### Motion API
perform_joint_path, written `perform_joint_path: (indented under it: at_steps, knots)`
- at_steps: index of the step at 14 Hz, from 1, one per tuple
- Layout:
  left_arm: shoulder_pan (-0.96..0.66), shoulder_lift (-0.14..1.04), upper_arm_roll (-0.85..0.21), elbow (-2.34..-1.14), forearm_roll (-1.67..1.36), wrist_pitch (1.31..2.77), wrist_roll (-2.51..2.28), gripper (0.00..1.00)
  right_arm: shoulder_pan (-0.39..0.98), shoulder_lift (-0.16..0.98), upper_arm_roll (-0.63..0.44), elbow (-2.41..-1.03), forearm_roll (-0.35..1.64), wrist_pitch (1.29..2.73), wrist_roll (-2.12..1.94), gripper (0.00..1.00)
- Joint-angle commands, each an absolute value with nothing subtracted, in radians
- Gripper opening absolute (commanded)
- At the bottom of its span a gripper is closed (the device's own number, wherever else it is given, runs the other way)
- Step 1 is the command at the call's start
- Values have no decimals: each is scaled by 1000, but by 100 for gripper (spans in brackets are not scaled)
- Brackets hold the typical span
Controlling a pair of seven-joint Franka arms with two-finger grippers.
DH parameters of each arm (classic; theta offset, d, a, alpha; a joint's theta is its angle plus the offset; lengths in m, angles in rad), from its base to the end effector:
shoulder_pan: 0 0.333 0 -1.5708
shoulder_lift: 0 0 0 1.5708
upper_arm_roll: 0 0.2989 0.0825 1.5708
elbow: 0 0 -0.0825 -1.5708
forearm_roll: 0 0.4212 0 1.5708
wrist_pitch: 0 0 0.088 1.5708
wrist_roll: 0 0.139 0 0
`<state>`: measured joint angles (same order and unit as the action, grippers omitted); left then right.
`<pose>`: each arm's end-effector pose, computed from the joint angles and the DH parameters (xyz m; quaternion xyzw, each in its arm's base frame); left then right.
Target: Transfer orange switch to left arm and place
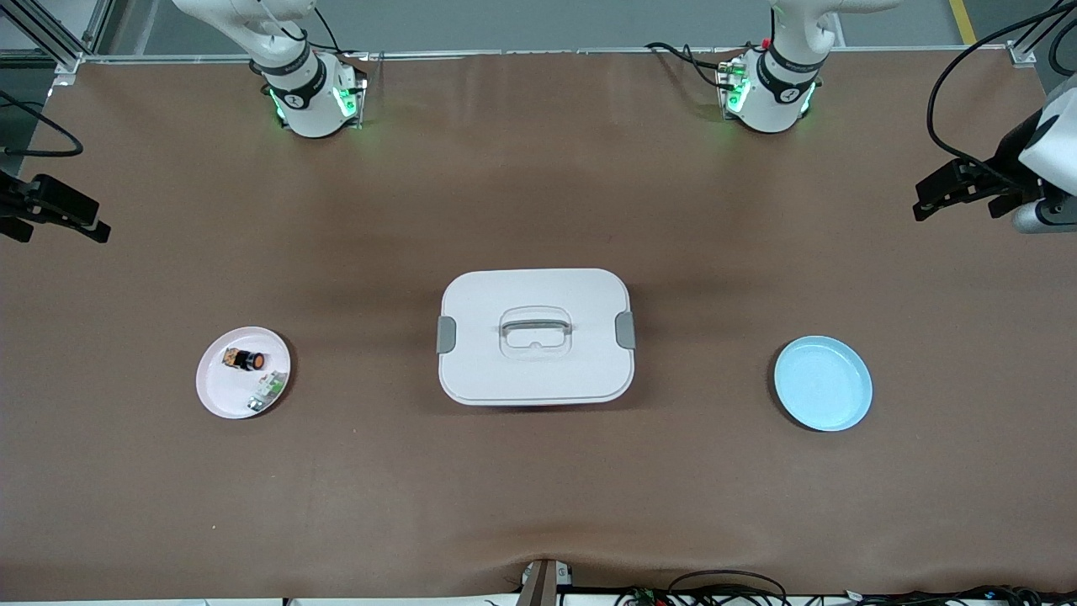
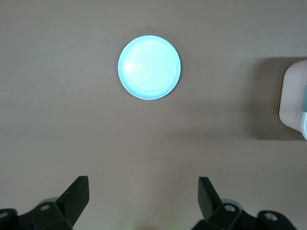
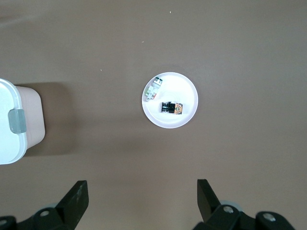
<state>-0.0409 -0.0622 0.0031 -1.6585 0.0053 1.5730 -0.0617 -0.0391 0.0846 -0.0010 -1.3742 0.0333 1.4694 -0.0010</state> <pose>0.5713 -0.0208 0.5672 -0.9999 -0.0119 0.0115 0.0031 0.6060 -0.0194 0.6149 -0.9997 0.0178 -0.0056 0.0164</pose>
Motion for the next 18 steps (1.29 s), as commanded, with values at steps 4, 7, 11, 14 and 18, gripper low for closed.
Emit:
perform_joint_path:
  at_steps: [4, 7, 11, 14, 18]
  knots:
    - [-32, -49, 2, -1629, 2, 1548, -38, 100, -44, 58, 2, -1401, 41, 1476, -8, 100]
    - [-35, -48, 2, -1629, 2, 1549, -38, 100, -46, 58, 2, -1401, 41, 1473, -6, 100]
    - [-34, -48, 3, -1629, 3, 1549, -40, 100, -51, 58, -2, -1402, 41, 1476, -6, 100]
    - [-31, -37, 5, -1628, 3, 1548, -40, 100, -69, 64, -3, -1402, 41, 1479, -6, 100]
    - [-32, -37, 5, -1629, 5, 1549, -40, 100, -112, 72, -3, -1405, 41, 1492, -9, 100]
